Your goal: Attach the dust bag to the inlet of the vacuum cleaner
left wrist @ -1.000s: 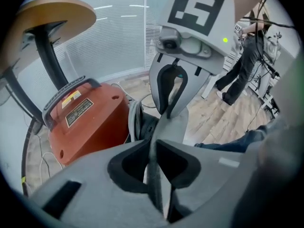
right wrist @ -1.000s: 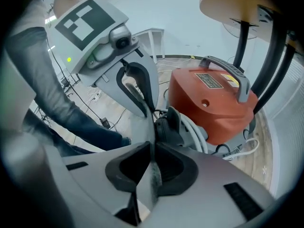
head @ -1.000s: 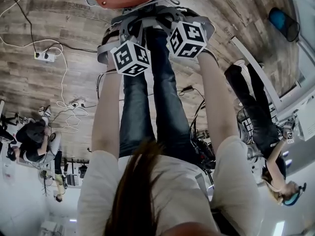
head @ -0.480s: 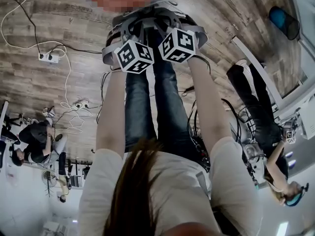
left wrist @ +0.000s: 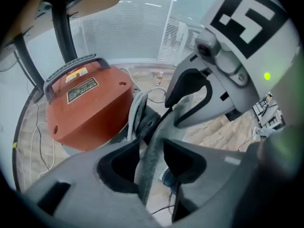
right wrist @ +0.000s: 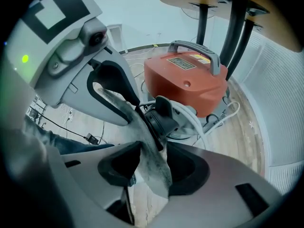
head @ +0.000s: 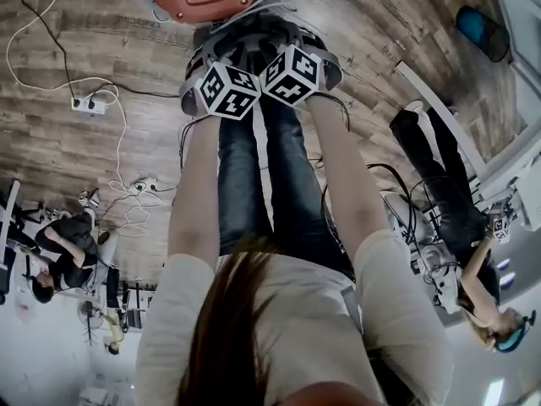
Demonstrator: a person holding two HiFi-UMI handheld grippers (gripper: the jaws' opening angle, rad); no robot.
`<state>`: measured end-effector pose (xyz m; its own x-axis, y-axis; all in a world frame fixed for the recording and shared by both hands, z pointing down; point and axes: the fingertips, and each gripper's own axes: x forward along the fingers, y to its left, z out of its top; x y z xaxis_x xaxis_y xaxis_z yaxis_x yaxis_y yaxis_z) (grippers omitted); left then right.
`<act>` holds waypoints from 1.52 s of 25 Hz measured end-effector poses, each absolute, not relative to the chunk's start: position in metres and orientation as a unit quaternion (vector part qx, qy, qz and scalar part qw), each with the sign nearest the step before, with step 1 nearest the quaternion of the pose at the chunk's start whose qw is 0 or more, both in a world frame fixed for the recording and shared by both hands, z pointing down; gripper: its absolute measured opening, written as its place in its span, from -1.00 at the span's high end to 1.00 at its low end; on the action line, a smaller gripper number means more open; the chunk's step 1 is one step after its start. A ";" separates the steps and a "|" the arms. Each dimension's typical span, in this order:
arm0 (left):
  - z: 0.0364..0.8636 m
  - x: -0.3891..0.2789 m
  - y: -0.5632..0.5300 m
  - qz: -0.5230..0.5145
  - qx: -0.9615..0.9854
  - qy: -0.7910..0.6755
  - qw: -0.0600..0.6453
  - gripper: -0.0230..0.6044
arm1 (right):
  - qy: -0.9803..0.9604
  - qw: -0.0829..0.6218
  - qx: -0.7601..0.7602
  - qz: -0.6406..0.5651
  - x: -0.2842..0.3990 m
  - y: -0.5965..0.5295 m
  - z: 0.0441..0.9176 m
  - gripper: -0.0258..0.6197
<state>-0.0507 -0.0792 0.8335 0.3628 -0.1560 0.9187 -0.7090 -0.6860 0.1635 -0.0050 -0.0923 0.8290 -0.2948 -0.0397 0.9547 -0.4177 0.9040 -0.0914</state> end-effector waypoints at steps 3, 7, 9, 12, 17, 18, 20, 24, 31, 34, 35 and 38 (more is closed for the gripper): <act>0.831 -0.053 -0.081 0.489 0.775 -0.282 0.283 0.38 | -0.790 0.570 0.148 0.172 -0.006 -0.091 0.826 0.27; 0.822 -0.055 -0.081 0.475 0.781 -0.290 0.283 0.38 | -0.795 0.558 0.161 0.177 -0.006 -0.087 0.815 0.24; 0.814 -0.057 -0.082 0.460 0.783 -0.302 0.290 0.38 | -0.796 0.549 0.179 0.182 -0.004 -0.087 0.807 0.26; 0.800 -0.061 -0.081 0.439 0.781 -0.323 0.304 0.40 | -0.802 0.518 0.221 0.198 -0.003 -0.090 0.788 0.42; 0.777 -0.062 -0.092 0.400 0.768 -0.378 0.327 0.70 | -0.802 0.486 0.280 0.206 0.010 -0.109 0.762 0.90; 0.773 -0.063 -0.092 0.396 0.765 -0.385 0.331 0.75 | -0.800 0.482 0.289 0.211 0.011 -0.111 0.758 0.91; 0.765 -0.065 -0.090 0.392 0.763 -0.392 0.332 0.84 | -0.797 0.469 0.306 0.225 0.011 -0.114 0.750 0.91; 0.740 -0.063 -0.094 0.370 0.770 -0.403 0.327 0.87 | -0.802 0.433 0.322 0.255 0.009 -0.118 0.729 0.91; 0.679 -0.073 -0.114 0.323 0.768 -0.456 0.313 0.87 | -0.802 0.354 0.384 0.289 0.002 -0.132 0.674 0.91; 0.652 -0.075 -0.125 0.311 0.771 -0.466 0.302 0.87 | -0.812 0.340 0.388 0.272 -0.005 -0.142 0.642 0.91; 0.645 -0.074 -0.127 0.309 0.774 -0.466 0.298 0.87 | -0.816 0.336 0.388 0.265 -0.007 -0.145 0.632 0.91; 0.622 -0.072 -0.133 0.303 0.782 -0.464 0.286 0.87 | -0.824 0.321 0.393 0.251 -0.008 -0.149 0.607 0.91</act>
<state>-0.0725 -0.1328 0.6219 0.3855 -0.5530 0.7386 -0.8991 -0.4050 0.1660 -0.0079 -0.1490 0.6068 -0.4852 -0.4872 0.7261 -0.8089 0.5654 -0.1611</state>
